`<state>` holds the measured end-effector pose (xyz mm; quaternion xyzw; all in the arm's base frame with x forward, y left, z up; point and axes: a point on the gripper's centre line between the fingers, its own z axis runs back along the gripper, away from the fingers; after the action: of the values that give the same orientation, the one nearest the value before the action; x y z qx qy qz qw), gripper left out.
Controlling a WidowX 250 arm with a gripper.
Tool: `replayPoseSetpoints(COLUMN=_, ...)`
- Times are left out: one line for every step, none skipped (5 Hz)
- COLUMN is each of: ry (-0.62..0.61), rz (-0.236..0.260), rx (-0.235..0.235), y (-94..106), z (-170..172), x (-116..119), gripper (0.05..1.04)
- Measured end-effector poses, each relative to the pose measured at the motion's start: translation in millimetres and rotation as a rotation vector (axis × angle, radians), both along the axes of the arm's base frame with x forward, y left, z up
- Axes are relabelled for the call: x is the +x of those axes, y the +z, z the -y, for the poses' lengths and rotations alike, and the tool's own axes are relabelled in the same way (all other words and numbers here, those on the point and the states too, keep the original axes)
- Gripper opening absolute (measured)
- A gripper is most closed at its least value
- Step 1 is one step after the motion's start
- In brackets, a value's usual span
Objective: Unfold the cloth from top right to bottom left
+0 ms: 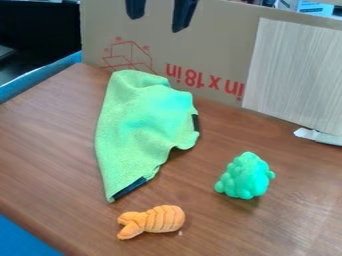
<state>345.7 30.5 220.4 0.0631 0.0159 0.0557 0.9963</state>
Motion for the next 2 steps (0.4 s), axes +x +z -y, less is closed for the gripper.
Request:
replayPoseSetpoints(ry=-0.001, rz=-0.040, rx=-0.007, y=-14.9, z=1, x=3, gripper=1.001)
replayPoseSetpoints(ry=-0.024, rz=-0.044, rx=-0.028, y=-35.3, z=9, x=7, gripper=1.001)
